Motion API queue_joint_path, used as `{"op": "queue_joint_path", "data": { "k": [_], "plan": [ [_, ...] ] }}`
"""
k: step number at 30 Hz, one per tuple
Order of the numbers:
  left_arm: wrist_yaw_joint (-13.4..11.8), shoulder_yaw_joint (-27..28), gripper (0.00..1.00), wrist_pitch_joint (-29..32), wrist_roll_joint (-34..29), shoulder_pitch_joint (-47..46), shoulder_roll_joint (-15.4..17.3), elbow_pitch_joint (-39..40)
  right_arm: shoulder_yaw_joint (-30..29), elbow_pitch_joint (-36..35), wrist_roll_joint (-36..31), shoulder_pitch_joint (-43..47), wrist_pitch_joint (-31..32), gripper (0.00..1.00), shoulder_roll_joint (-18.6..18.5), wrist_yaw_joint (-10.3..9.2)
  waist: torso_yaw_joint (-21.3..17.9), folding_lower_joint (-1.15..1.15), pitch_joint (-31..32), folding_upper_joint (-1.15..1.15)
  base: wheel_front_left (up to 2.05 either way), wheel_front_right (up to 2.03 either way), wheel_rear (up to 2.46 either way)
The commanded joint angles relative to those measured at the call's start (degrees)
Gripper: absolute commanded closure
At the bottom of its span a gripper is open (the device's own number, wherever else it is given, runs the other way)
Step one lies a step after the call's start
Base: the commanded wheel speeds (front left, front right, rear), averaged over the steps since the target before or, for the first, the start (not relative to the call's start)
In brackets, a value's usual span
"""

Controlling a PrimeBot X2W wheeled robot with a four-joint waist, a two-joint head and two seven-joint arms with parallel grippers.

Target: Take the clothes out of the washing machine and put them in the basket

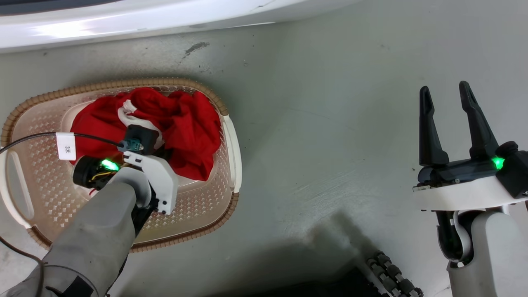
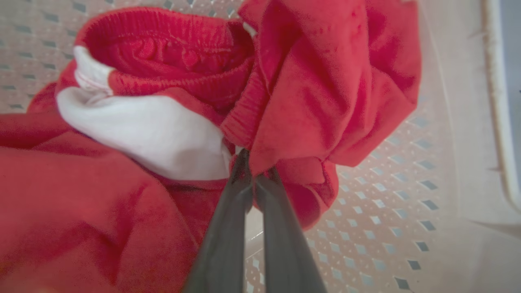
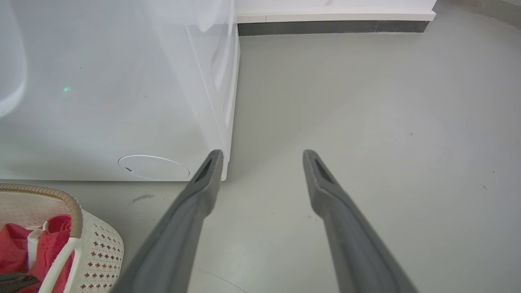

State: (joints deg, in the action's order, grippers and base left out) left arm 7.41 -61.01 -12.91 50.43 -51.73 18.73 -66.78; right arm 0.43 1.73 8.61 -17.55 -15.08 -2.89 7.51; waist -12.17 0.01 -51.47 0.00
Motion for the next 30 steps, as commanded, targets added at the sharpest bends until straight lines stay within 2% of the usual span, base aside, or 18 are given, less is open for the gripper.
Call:
{"op": "queue_joint_path", "data": {
  "k": [1,9,15,23,30],
  "plan": [
    [0.0,-0.7,0.0,0.2,-0.3,-0.6,-0.1,-0.9,-0.2,-0.2,0.0,-0.4,-0.1,0.0,0.0,-0.04,0.2,-0.01,0.0,0.0,0.0,0.0,0.0],
    [0.0,-1.5,0.0,-1.9,-0.6,-0.3,-1.5,-2.4,-0.7,1.1,-0.8,-1.5,-0.1,0.0,0.0,-0.04,1.7,-0.01,3.1,0.0,0.0,0.0,0.0],
    [0.0,-0.2,0.0,-2.4,-0.2,0.5,-2.0,0.9,-1.0,2.1,-1.9,-1.6,-0.1,0.0,0.0,-0.04,3.6,-0.01,8.7,0.0,0.0,0.0,0.0],
    [-0.1,7.4,0.0,-2.3,-4.2,3.9,-0.2,9.7,-2.5,4.3,-3.5,0.1,-0.1,0.0,0.0,-0.04,6.6,-0.01,18.8,0.0,0.0,0.0,0.0],
    [0.0,16.7,0.0,-2.3,-6.6,10.9,0.5,18.7,-4.1,7.0,-6.3,3.2,-0.1,0.0,0.0,-0.04,9.4,-0.01,29.4,0.0,0.0,0.0,0.0]
  ]
}}
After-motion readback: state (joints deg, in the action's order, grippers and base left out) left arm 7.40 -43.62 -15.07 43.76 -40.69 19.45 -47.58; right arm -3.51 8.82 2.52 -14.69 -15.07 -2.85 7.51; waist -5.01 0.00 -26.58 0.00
